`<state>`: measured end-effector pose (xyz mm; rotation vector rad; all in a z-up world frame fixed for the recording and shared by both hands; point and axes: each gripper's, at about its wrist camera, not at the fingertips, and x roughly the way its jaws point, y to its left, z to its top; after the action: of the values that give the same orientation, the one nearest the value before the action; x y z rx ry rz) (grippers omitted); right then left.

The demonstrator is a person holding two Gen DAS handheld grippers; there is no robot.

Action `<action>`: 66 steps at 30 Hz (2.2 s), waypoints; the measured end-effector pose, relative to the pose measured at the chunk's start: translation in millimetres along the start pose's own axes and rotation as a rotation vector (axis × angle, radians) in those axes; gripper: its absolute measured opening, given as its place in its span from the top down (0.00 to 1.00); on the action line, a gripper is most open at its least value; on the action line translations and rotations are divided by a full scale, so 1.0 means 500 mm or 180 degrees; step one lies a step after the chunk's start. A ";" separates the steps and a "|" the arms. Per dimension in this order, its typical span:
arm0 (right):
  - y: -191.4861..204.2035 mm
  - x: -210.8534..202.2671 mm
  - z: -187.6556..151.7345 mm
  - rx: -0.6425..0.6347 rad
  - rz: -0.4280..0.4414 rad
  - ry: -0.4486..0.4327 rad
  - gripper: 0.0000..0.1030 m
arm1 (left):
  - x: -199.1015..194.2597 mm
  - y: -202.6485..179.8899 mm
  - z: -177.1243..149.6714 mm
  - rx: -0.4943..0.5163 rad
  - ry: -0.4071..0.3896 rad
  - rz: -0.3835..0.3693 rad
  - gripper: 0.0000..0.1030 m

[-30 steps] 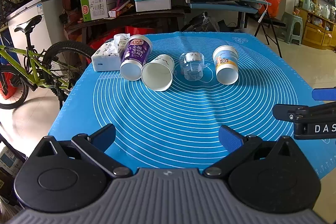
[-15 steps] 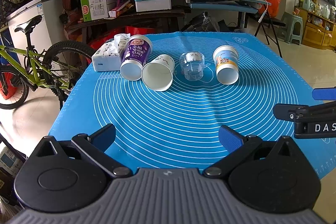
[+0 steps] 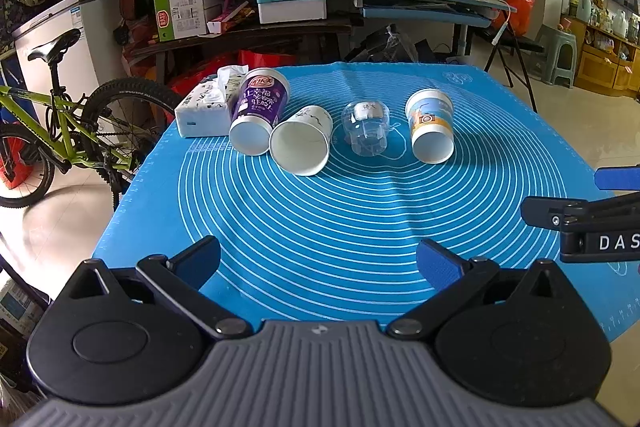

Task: Flip cup upside down
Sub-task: 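Move the left tool to the purple cup and close its fingers around it, then lift the purple cup with the left tool and carry it toward the right tool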

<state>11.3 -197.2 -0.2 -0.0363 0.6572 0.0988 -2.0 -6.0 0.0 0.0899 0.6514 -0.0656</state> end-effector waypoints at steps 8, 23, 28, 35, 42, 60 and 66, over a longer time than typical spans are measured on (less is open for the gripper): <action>-0.019 0.003 0.012 0.0054 0.0011 -0.0059 0.00 | 0.017 0.023 0.013 -0.0071 -0.0020 0.0033 0.01; -0.066 0.079 0.059 0.0345 -0.0025 -0.0234 0.00 | 0.165 0.111 0.146 -0.0069 -0.0402 0.0249 0.01; -0.090 0.110 0.067 0.0412 -0.0096 -0.0224 0.00 | 0.228 0.127 0.181 -0.0134 -0.0415 0.0391 0.01; -0.128 0.153 0.082 0.0542 -0.0203 -0.0206 0.00 | 0.330 0.150 0.217 -0.0227 -0.0206 0.0315 0.01; -0.148 0.188 0.083 0.0621 -0.0262 -0.0165 0.00 | 0.410 0.184 0.227 -0.0541 0.0119 0.0215 0.02; -0.151 0.196 0.074 0.0632 -0.0297 -0.0144 0.00 | 0.396 0.209 0.246 -0.0734 0.0245 -0.0221 0.35; -0.147 0.170 0.076 0.0648 -0.0300 -0.0214 0.00 | 0.307 0.191 0.267 -0.0685 0.0001 -0.0226 0.35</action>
<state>108.7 -260.9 -21.9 0.1316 0.5946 -0.0578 208.8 70.2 18.5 -0.1407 0.6582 -0.0637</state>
